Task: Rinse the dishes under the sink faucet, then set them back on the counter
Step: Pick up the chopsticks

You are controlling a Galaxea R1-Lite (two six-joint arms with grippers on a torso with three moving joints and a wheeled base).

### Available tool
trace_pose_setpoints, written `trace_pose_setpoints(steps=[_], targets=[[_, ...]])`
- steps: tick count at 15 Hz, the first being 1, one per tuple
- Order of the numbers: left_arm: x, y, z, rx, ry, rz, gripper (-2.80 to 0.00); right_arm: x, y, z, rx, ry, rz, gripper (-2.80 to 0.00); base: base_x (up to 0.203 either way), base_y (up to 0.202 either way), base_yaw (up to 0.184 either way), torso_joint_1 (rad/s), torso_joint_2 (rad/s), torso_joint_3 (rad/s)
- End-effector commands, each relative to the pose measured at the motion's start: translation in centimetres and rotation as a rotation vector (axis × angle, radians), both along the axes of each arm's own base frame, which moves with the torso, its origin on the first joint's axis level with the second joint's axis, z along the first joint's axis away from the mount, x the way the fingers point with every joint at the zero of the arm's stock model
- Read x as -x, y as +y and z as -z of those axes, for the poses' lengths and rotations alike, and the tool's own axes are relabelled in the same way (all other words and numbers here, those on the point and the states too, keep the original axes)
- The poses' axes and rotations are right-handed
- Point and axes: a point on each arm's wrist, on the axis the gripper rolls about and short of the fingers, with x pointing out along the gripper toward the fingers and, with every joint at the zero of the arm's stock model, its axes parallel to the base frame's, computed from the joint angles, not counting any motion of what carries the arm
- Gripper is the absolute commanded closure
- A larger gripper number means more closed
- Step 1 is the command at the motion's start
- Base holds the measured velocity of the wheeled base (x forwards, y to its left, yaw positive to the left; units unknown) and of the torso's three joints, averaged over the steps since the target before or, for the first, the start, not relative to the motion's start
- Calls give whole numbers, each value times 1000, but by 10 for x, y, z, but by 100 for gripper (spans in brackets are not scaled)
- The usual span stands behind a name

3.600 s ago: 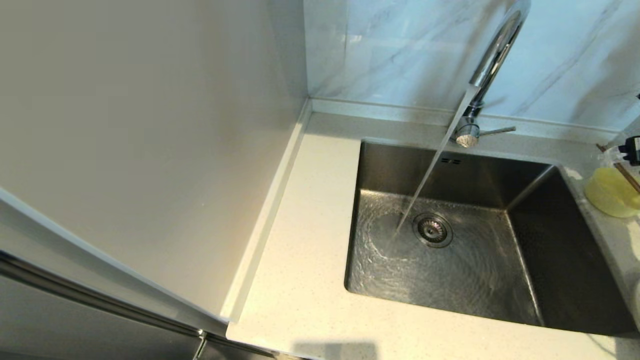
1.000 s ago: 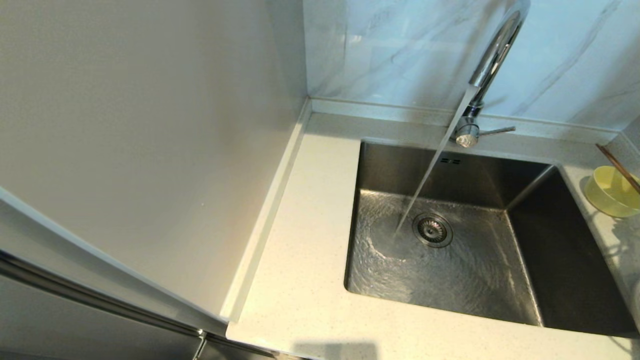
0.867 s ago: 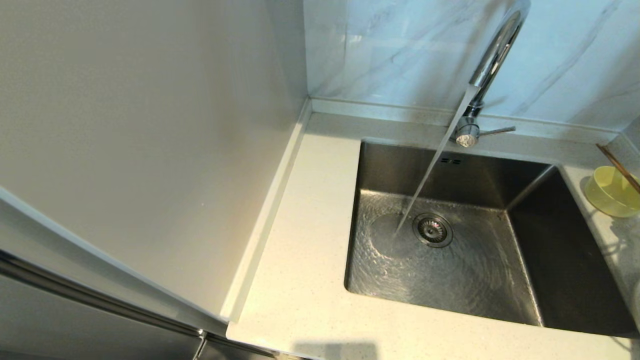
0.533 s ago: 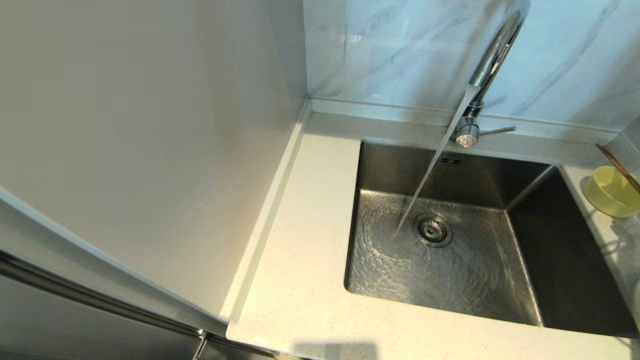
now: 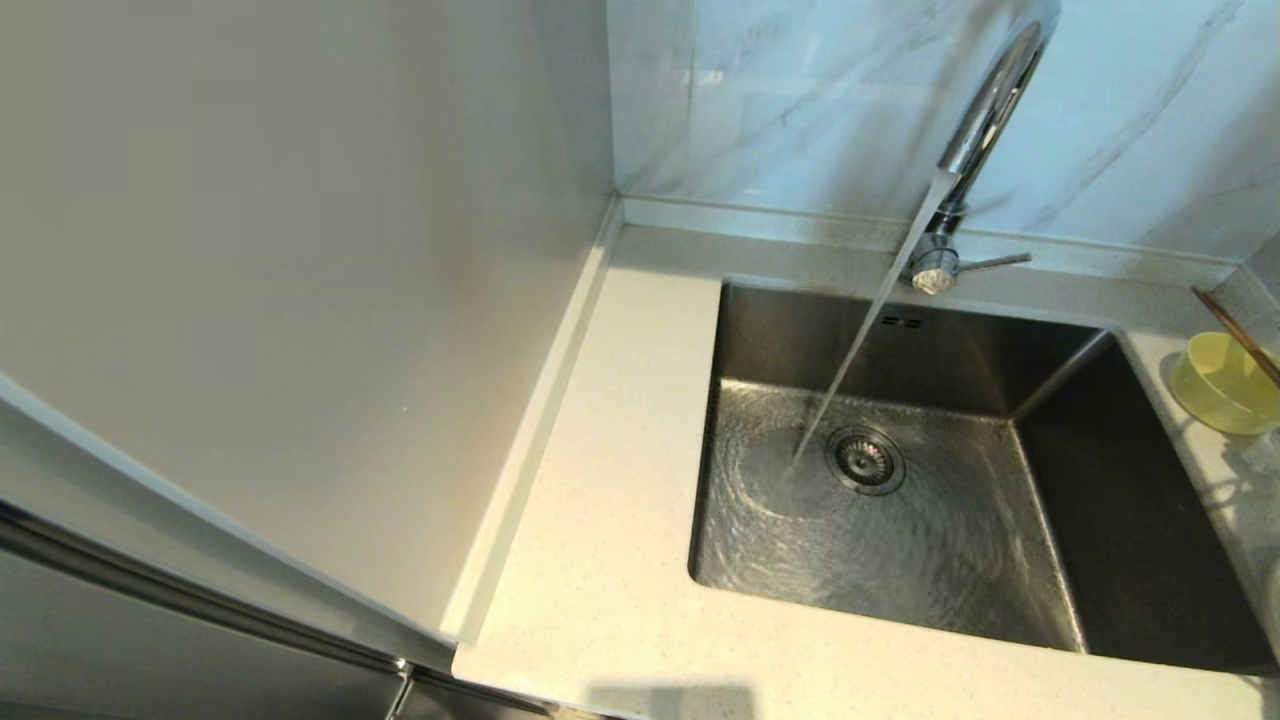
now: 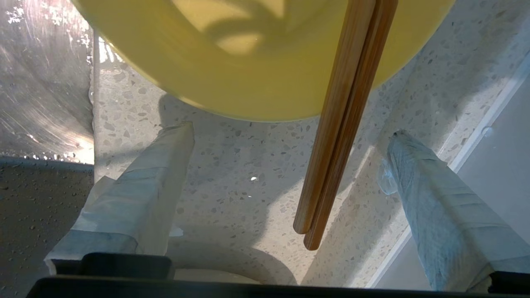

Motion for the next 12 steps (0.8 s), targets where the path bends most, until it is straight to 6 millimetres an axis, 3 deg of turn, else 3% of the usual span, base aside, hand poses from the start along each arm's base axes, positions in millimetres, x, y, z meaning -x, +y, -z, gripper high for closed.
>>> trace_pose_setpoints(steps=[1,11,12], targets=[[0,0,0,0,0,0,0,0,0,1,-2,4,-4,-280,0,0,0,0,0,0],[0,0,0,0,0,0,0,1,-1,-6,16,-13,3,-280,0,0,0,0,0,0],[0,0,0,0,0,-1,0,1,-1,-6,8,-17,14,0,0,0,0,0,0,0]])
